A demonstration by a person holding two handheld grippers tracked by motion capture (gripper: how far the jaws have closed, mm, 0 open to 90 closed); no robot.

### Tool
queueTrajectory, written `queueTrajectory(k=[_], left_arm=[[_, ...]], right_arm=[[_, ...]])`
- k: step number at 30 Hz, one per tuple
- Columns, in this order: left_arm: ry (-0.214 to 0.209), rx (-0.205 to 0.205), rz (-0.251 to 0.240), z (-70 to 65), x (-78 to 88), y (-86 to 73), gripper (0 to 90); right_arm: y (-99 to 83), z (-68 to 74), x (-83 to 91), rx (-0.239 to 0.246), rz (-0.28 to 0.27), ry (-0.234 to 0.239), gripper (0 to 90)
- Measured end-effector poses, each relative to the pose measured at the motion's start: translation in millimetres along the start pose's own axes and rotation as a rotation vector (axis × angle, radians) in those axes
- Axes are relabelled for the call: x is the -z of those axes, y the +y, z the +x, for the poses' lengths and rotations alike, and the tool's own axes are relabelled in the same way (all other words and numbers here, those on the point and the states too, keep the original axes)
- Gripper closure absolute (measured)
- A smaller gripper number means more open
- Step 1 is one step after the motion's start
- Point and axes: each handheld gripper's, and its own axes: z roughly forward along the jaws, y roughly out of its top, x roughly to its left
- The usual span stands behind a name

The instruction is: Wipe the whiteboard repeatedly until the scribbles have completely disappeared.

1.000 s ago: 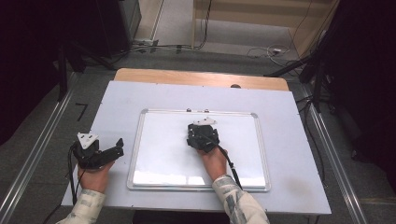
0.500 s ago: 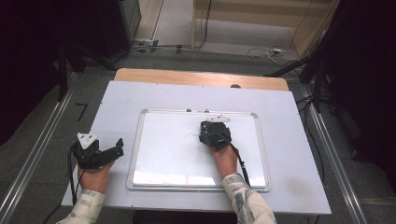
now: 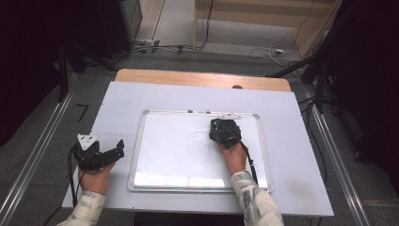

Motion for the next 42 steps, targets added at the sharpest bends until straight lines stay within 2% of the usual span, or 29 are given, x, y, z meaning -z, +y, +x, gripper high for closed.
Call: queueTrajectory(k=[10, 17, 25, 35, 42], left_arm=[[0.001, -0.007, 0.002, -2.4, -1.6, 0.5, 2.1], [-0.003, -0.006, 0.002, -3.5, -3.4, 1.4, 2.1], [-0.005, -0.002, -0.002, -2.7, -2.6, 1.9, 2.1], [-0.007, 0.0, -0.002, -2.4, -2.4, 1.9, 2.1], [-0.009, 0.0, -0.003, -2.1, -2.3, 1.9, 2.1]], right_arm=[[3.0, -1.9, -3.2, -0.008, -0.003, -0.019, 38.9], [8.0, 3.6, -7.5, -0.003, -0.003, -0.026, 38.9], [12.1, 13.8, -11.0, 0.014, -0.004, -0.009, 38.9], [17.0, 36.7, -15.0, 0.052, -0.009, 0.02, 38.9], [18.1, 46.0, -15.7, 0.061, -0.009, 0.033, 38.9]])
